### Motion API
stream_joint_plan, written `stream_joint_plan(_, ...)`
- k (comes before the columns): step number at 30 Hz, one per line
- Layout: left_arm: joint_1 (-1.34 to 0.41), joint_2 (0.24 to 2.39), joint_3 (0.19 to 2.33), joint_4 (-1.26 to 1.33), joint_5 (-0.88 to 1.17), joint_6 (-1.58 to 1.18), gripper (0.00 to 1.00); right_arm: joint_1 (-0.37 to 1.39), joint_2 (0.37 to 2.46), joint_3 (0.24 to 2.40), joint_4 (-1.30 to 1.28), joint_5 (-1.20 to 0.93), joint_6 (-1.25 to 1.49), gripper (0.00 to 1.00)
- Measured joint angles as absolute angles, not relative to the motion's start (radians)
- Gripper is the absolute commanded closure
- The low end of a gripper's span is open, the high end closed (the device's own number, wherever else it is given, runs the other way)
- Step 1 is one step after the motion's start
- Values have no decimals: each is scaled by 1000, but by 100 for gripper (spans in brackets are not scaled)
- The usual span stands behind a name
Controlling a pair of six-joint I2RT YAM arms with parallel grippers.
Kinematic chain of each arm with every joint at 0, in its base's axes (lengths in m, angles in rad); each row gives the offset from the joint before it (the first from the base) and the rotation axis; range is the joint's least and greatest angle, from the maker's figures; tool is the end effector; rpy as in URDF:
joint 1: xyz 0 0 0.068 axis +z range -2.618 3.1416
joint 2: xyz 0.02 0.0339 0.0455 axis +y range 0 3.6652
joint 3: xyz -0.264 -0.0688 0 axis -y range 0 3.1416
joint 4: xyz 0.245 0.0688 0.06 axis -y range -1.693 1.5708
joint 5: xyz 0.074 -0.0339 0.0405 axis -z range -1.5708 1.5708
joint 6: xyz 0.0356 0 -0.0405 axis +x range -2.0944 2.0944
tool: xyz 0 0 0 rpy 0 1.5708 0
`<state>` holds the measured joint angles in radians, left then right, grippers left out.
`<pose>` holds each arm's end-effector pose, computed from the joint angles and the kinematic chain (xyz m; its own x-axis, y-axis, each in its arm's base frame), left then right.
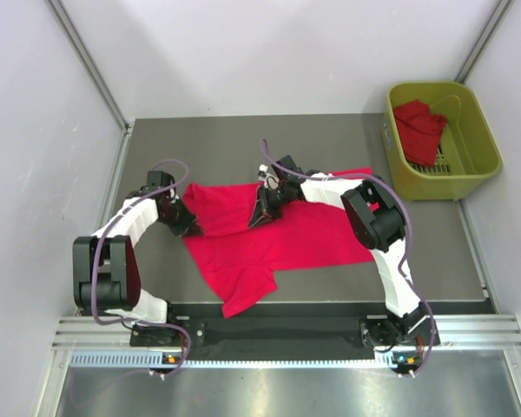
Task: Fold and stack the t-shirts
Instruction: Fold the tshirt
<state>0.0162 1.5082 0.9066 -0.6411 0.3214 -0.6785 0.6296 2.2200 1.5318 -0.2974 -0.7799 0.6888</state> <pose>0.2743 -0.0068 0.1858 -0.7911 -0.6084 -0.0632 -0.5268 0.7302 -0.4351 0.3585 0.2922 0.1317 -0.9858 -0.1591 -0.0538 -0.1373 0.5791 0.8036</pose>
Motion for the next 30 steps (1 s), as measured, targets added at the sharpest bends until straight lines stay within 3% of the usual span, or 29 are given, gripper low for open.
stream_joint_plan(1,18,1498,907,-643,315,-679,68,630,2220,1532,-303,-780,683,96)
stream_joint_plan(3,23,1475,907,-653,291,-680,61,630,2220,1532,-317,-780,672,95)
stream_joint_plan(4,28,1462,907,-659,281,-680,52,630,2220,1532,-327,-780,666,91)
stream_joint_plan(8,56,1429,939,-677,219,-673,42,627,2220,1536,-377,-781,636,71)
stream_joint_plan(11,89,1460,1018,-664,205,-649,41,624,2220,1555,-439,-776,593,61)
stream_joint_plan(14,110,1559,1134,-620,215,-602,41,611,2212,1572,-496,-757,540,57)
stream_joint_plan(22,116,1936,1522,-598,299,-509,46,506,2044,1485,-569,-716,471,57)
stream_joint_plan(25,115,2014,1576,-601,325,-498,53,479,1996,1443,-566,-706,461,57)
stream_joint_plan(30,115,2080,1616,-629,329,-495,53,455,1965,1387,-567,-703,451,57)
